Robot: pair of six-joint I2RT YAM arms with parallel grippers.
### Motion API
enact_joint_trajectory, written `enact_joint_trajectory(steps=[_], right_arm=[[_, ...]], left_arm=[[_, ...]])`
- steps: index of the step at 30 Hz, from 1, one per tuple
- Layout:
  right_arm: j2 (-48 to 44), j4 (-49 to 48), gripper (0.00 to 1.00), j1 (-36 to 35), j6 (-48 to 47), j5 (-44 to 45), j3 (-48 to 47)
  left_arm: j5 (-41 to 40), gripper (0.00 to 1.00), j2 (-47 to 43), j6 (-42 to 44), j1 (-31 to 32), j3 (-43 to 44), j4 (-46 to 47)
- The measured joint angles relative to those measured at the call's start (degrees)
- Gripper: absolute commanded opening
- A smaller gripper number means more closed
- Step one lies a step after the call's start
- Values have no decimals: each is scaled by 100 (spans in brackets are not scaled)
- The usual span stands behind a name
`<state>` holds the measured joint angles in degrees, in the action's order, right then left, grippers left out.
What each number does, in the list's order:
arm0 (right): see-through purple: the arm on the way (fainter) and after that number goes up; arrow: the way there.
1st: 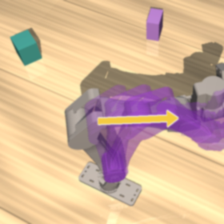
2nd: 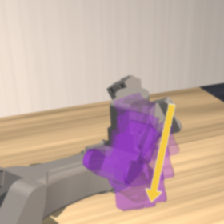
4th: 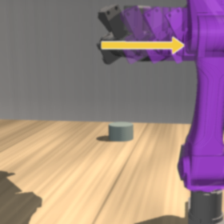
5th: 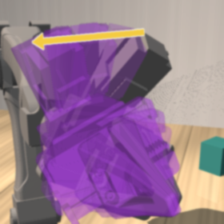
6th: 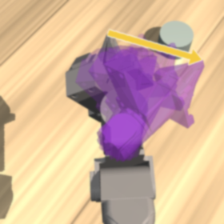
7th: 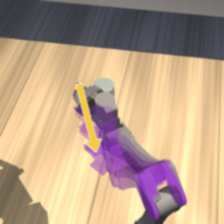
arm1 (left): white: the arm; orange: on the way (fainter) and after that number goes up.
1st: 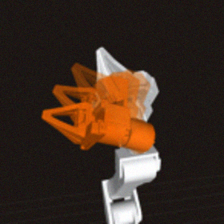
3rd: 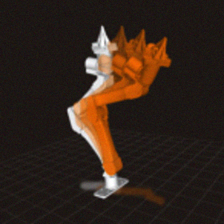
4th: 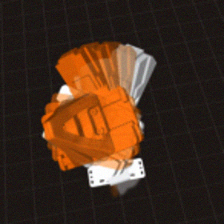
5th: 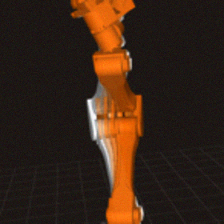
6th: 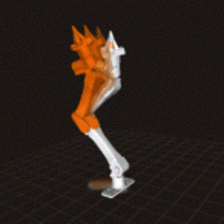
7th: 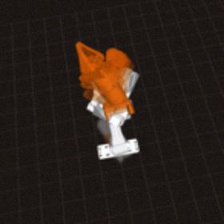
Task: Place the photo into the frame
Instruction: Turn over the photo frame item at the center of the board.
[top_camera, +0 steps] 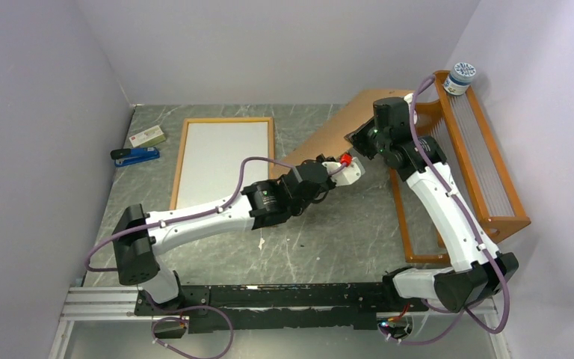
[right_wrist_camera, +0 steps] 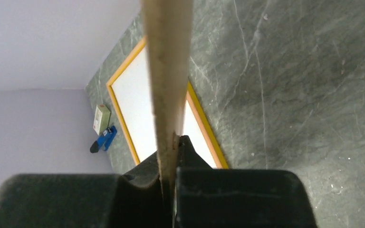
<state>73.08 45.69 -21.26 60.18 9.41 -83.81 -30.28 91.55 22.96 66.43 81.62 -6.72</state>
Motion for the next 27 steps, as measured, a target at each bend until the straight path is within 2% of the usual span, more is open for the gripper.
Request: enact_joint_trajectory(steps=[2, 4, 6, 8, 10, 13, 18, 21, 27], right_arm=[[20, 15, 0, 20, 149, 0, 7], [20, 61, 0, 63, 188, -26, 7], [20, 35, 0, 90, 140, -90, 4], [20, 42, 0, 136, -22, -142, 0], [20, 59, 0, 225, -129, -267, 0], [17, -37, 0, 415, -284, -466, -2], [7, -387, 0, 857, -748, -833, 50], [-28, -734, 0, 1106, -970, -1143, 175], [-146, -1576, 0, 1412, -1340, -1993, 560]], left_arm=[[-144, 26, 98, 39, 66, 33, -7], [-131, 55, 125, -37, 87, 122, -105], [-103, 77, 136, -144, 61, 251, -297], [-68, 89, 142, -323, 17, 498, -579], [52, 93, 144, -538, -33, 800, -876], [452, 93, 144, -898, -127, 1130, -1290], [1591, 93, 118, -1429, -448, 1488, -1923], [2284, 93, 26, -1757, -855, 1565, -2142], [3136, 93, -365, -2485, -1862, 1462, -2181]])
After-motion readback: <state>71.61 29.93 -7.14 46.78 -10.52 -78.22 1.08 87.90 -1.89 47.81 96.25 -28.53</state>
